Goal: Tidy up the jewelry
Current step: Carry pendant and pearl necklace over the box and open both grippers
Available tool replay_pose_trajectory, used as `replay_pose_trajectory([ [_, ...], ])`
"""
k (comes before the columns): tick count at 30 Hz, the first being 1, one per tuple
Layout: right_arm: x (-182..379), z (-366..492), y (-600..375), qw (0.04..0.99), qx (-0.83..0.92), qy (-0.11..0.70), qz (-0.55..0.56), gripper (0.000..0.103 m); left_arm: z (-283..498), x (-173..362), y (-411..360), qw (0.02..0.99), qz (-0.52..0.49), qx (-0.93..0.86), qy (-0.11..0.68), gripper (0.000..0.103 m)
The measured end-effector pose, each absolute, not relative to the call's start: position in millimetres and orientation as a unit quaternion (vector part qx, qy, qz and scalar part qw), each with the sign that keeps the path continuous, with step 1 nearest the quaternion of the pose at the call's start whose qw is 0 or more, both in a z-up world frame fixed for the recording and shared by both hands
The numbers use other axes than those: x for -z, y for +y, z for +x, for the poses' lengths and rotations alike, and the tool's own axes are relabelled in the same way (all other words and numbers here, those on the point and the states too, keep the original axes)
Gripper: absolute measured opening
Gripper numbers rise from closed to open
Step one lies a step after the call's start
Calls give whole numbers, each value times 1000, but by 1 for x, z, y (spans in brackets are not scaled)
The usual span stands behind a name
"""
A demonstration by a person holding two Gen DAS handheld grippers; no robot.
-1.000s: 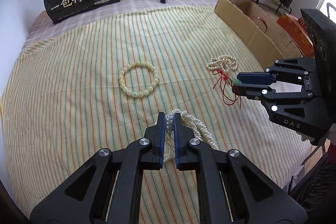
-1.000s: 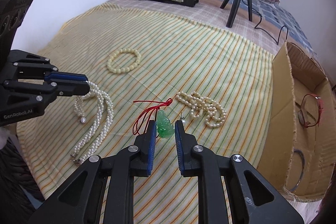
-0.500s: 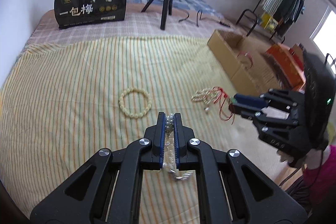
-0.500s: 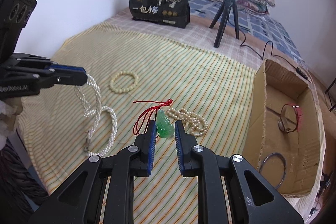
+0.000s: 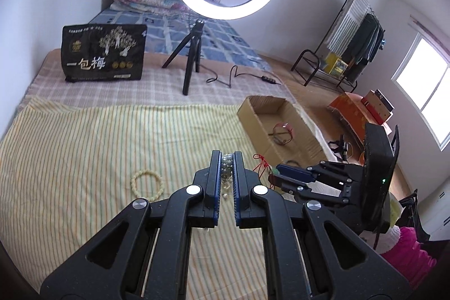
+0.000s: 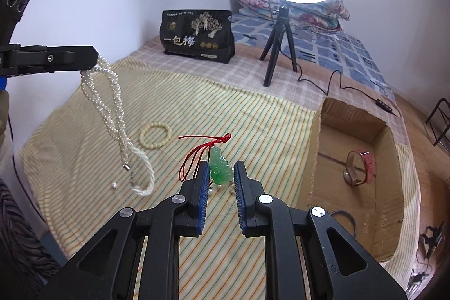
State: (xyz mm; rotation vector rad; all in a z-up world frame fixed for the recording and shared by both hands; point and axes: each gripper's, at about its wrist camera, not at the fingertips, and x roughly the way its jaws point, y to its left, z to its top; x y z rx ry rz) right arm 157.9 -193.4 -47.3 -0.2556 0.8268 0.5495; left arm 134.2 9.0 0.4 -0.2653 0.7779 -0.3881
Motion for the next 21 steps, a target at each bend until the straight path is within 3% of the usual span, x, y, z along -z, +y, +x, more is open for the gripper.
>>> replay_pose_trajectory([
  [21, 22, 186, -290, 910, -168, 374, -60, 16, 154, -56, -80, 902, -122, 247, 332, 5],
])
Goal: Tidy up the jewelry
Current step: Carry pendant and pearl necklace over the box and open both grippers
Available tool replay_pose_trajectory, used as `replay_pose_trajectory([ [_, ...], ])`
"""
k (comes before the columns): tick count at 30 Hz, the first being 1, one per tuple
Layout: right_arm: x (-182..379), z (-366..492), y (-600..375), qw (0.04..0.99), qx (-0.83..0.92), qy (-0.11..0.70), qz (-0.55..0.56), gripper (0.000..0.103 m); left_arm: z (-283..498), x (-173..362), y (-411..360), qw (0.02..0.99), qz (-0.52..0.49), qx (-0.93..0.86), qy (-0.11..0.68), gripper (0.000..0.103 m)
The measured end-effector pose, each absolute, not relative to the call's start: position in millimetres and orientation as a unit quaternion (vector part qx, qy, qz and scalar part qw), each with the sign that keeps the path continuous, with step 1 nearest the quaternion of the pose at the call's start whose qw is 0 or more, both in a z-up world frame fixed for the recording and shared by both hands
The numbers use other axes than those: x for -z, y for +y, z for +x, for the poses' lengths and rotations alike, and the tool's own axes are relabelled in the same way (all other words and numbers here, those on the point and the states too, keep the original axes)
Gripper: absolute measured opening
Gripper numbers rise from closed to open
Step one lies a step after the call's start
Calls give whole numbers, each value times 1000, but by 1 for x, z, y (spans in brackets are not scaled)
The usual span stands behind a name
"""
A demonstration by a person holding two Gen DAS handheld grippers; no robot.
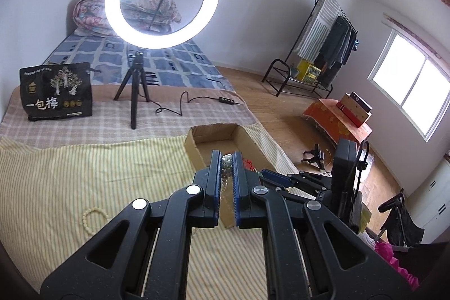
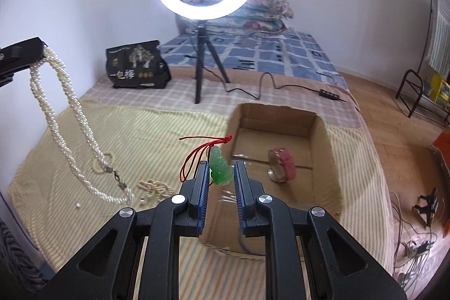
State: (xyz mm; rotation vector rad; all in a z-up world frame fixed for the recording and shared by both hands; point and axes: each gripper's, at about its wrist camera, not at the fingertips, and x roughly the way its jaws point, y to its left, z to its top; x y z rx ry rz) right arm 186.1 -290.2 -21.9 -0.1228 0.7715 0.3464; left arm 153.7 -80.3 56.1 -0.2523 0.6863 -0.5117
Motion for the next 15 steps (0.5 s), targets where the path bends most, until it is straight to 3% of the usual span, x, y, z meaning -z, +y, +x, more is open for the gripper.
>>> replay_pose_trajectory([
  [15, 50, 220, -347, 910, -115, 398, -27, 16, 187, -52, -163, 891, -120, 281, 336, 5],
])
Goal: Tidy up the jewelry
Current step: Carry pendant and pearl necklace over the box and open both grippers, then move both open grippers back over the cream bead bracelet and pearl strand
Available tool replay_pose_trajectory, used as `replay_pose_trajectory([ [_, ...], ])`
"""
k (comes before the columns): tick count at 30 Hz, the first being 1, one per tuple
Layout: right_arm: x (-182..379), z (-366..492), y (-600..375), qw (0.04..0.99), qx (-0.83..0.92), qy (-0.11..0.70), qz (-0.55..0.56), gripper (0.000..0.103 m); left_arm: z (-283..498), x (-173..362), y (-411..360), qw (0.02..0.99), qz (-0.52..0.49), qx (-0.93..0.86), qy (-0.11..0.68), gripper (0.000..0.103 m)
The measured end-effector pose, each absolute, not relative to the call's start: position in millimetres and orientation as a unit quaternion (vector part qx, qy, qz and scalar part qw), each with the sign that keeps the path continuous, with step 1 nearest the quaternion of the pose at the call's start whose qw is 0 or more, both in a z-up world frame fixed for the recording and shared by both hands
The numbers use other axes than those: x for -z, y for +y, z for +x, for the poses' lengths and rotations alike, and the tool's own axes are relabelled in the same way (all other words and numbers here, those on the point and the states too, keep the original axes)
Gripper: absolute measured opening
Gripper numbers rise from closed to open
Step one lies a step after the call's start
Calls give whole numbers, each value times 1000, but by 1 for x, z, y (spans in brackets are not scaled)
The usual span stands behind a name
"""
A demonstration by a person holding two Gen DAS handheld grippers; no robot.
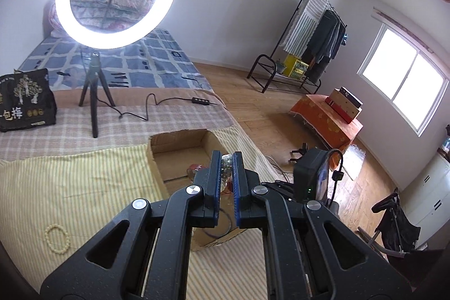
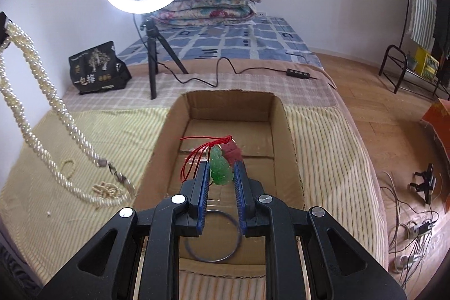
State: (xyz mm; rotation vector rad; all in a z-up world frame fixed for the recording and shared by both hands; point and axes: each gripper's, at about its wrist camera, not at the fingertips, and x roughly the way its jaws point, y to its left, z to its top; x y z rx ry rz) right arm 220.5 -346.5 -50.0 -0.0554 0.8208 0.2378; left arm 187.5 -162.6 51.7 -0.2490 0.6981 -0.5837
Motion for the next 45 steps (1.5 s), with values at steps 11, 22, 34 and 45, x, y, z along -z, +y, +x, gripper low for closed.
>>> replay_pose_trajectory([
  [11, 76, 224, -374, 897, -90, 432, -23, 16, 213, -16, -198, 880, -113, 271, 375, 5],
  [22, 87, 222, -381, 886, -84, 455, -35, 17, 219, 10, -206, 877, -87, 250, 401, 5],
  [34, 68, 208, -380, 893, -76, 440, -53, 28, 208, 2, -190, 887, -66, 239, 390, 5],
  [45, 40, 189, -364, 906, -80, 411, -62, 40, 190, -11, -140, 904, -44, 205, 373, 27],
])
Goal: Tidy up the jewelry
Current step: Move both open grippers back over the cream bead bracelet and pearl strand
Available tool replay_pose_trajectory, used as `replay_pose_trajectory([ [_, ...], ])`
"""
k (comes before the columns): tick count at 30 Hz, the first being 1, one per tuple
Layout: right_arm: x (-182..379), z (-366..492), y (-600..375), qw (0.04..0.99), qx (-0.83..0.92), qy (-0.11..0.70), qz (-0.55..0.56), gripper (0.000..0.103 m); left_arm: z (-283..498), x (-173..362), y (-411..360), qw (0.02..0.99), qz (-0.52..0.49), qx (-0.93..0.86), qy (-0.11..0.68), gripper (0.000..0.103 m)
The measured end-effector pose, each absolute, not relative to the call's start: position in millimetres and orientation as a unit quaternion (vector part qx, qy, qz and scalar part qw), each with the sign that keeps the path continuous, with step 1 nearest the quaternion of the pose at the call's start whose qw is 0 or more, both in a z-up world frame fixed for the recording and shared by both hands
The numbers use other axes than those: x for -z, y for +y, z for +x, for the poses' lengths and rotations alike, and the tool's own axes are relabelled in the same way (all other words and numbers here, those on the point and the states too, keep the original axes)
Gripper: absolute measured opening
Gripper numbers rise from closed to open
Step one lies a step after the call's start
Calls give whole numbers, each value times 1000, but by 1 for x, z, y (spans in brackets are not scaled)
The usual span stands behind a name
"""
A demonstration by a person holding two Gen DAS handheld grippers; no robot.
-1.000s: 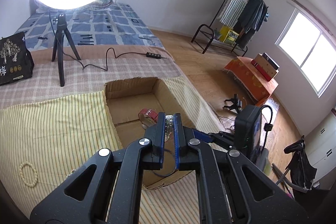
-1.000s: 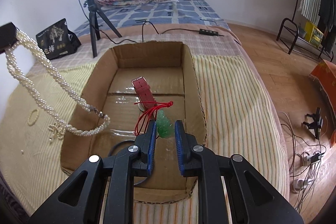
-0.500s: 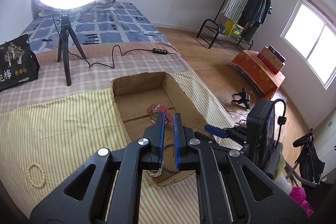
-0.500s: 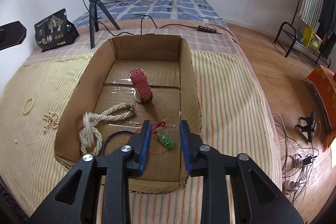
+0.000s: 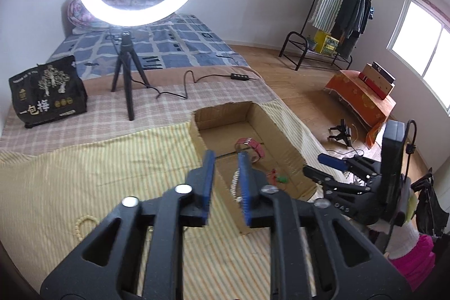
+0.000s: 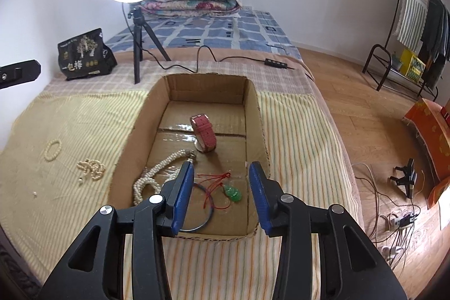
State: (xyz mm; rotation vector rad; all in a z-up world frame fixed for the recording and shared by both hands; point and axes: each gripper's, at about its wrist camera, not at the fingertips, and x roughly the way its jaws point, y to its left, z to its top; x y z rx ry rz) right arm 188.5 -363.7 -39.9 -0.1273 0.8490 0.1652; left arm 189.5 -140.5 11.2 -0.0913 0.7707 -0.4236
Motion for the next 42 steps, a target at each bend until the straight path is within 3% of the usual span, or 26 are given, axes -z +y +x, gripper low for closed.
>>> replay_pose_trajectory([
  [1, 38, 187, -361, 906, -82, 410, -64, 46, 188, -12, -134, 906, -42, 202, 371, 34],
  [5, 35, 182, -347, 907, -87, 403, -83, 58, 183, -14, -110, 913, -29, 179, 366, 35],
  [8, 32, 180, -334, 908, -89, 397, -95, 63, 181, -12, -90, 917, -27, 160, 364, 51],
  [13, 26, 177, -317, 913, -93, 383, -106, 73, 179, -7, -61, 922, -15, 128, 364, 52],
  [27, 33, 174, -250, 906, -171, 364, -135, 74, 171, 14, 12, 923, -17, 81, 376, 52],
  [42, 74, 205, -201, 849, -241, 458, -108, 74, 173, 52, 50, 903, -25, 64, 423, 52],
])
